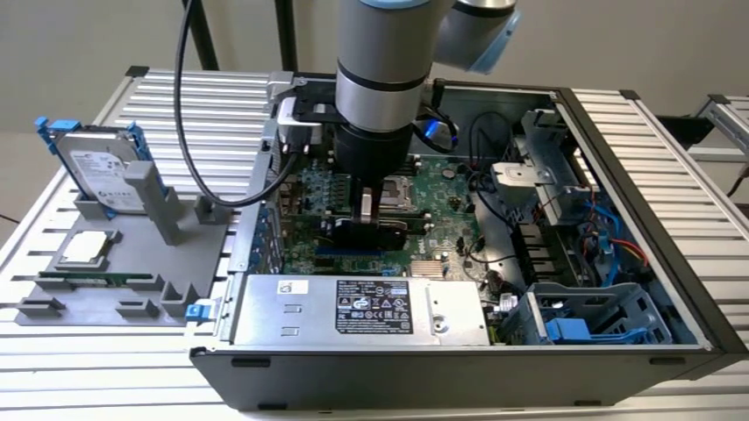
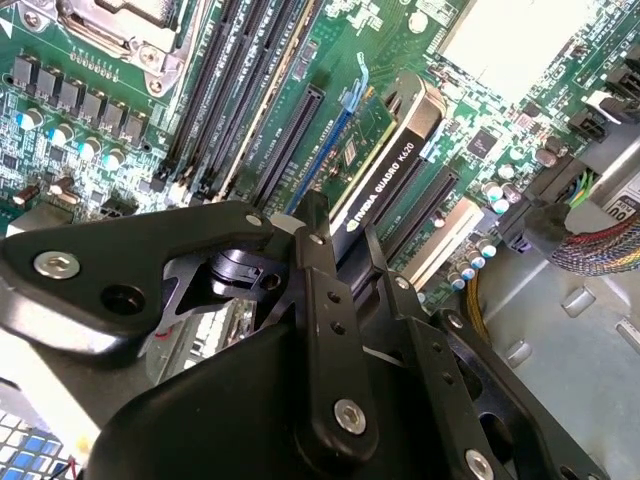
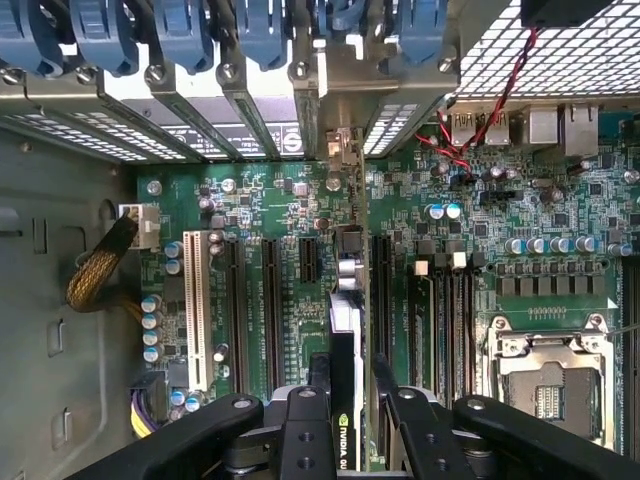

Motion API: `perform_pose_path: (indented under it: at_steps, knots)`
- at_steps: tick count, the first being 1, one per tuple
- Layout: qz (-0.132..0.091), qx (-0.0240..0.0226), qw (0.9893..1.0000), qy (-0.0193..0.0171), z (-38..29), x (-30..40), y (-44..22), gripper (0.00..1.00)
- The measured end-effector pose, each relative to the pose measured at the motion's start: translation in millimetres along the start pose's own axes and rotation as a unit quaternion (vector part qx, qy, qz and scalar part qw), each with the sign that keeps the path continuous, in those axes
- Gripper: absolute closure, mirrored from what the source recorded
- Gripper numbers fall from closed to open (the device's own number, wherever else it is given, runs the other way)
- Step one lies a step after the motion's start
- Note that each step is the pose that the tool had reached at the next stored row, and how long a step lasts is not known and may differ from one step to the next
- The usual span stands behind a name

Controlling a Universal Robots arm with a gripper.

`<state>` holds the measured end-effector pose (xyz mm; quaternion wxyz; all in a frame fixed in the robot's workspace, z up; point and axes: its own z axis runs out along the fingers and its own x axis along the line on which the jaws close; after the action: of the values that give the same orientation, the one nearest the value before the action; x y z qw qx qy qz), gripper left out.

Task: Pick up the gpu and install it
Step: 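Insert the gpu into the slot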

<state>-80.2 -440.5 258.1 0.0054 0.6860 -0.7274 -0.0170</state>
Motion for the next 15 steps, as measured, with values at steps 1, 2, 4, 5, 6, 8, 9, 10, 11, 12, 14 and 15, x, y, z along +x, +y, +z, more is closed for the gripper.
perform_pose_path:
  at_steps: [1, 2, 4, 5, 6, 8, 9, 10, 11, 12, 14, 15]
  knots:
    - [0.000, 0.0000, 1.0000, 0.0000, 0.0, 0.0, 0.0, 1.00]
    - [0.000, 0.0000, 1.0000, 0.0000, 0.0, 0.0, 0.0, 1.00]
    - [0.000, 0.0000, 1.0000, 0.0000, 0.0, 0.0, 0.0, 1.00]
    - [0.000, 0.0001, 1.0000, -0.0001, 0.1, 0.0, 0.1, 1.00]
    - [0.000, 0.0001, 1.0000, -0.0001, 0.2, 0.0, 0.6, 1.00]
    - [0.000, 0.0001, 1.0000, -0.0002, 0.3, 0.1, 1.8, 1.00]
    - [0.000, 0.0001, 1.0000, -0.0002, 0.3, 0.3, 2.4, 1.00]
    - [0.000, 0.0002, 1.0000, -0.0003, 0.4, 0.7, 2.7, 1.00]
    - [0.000, 0.0002, 1.0000, -0.0002, 0.3, 0.8, 3.0, 1.00]
    - [0.000, 0.0001, 1.0000, -0.0003, 0.3, 1.1, 3.2, 1.00]
    - [0.000, 0.0000, 1.0000, -0.0002, 0.4, 2.5, 3.2, 1.00]
    - [0.000, 0.0000, 1.0000, -0.0002, 0.4, 3.4, 3.2, 1.00]
